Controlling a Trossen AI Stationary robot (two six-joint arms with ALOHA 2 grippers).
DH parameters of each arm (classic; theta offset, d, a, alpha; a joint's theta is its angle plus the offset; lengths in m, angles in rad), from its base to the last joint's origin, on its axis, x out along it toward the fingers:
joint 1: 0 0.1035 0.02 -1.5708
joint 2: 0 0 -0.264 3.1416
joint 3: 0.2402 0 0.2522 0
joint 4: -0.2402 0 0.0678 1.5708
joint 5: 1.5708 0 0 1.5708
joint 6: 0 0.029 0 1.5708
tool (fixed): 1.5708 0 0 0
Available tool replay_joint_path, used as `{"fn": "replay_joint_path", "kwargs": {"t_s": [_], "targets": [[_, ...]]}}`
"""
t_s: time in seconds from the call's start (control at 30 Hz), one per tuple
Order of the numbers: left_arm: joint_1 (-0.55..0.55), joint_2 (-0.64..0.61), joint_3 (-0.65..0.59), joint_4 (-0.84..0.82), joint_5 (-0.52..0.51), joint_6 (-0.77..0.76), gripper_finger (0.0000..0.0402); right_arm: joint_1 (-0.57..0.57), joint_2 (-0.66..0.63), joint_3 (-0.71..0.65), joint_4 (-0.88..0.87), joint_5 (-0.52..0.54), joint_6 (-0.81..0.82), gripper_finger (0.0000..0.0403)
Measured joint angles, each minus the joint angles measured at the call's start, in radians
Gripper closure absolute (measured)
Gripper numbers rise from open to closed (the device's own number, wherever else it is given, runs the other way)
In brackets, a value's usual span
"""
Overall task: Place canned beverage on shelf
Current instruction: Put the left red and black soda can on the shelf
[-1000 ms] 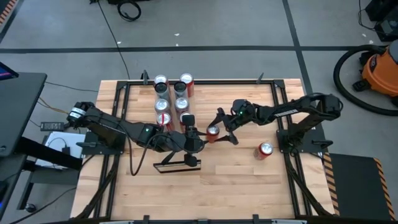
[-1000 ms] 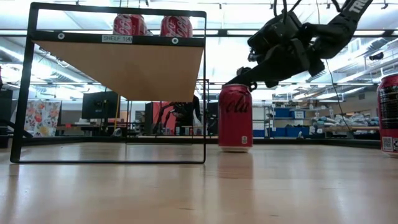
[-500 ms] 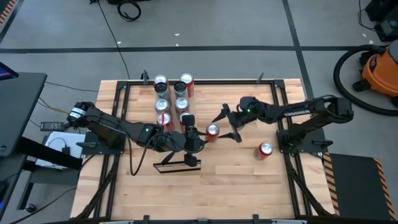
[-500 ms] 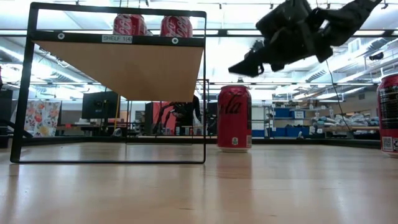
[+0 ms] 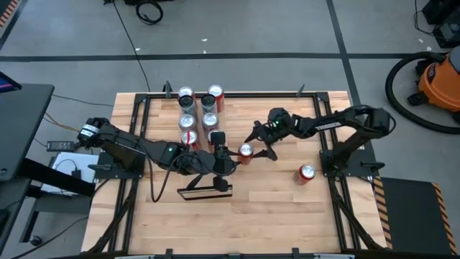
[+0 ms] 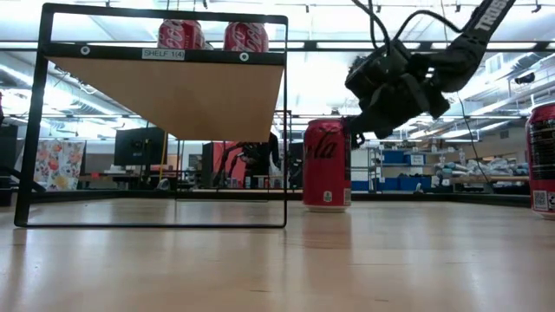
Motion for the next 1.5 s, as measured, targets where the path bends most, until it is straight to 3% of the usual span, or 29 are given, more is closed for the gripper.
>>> {"fn": "replay_joint_path", "kwargs": {"t_s": [0.2,0.5,0.73,1.0,1.23,1.4,1.5], "targets": [[0.000,0.000,0.000,0.000,0.000,0.000,0.0281,0.047,0.089,0.001,0.115,0.004,-0.013,0.0025],[0.000,0.000,0.000,-0.002,0.000,0.001,0.0281,0.145,0.211,0.001,0.236,0.133,0.058,0.0025],[-0.019,0.000,0.000,0.020,-0.043,0.051,0.0281,0.196,0.228,0.002,0.226,0.264,0.134,0.0031],[-0.070,-0.002,0.000,0.035,-0.154,0.110,0.0281,0.218,0.188,0.001,0.173,0.324,0.136,0.0083],[-0.110,-0.004,0.000,0.032,-0.229,0.141,0.0281,0.221,0.159,0.001,0.123,0.318,0.179,0.0077],[-0.167,-0.018,0.000,0.056,-0.229,0.176,0.0281,0.230,0.022,0.034,-0.094,0.308,0.191,0.0076],[-0.181,-0.030,-0.001,0.057,-0.288,0.193,0.0281,0.264,-0.092,0.077,-0.214,0.340,0.183,0.0076]]}}
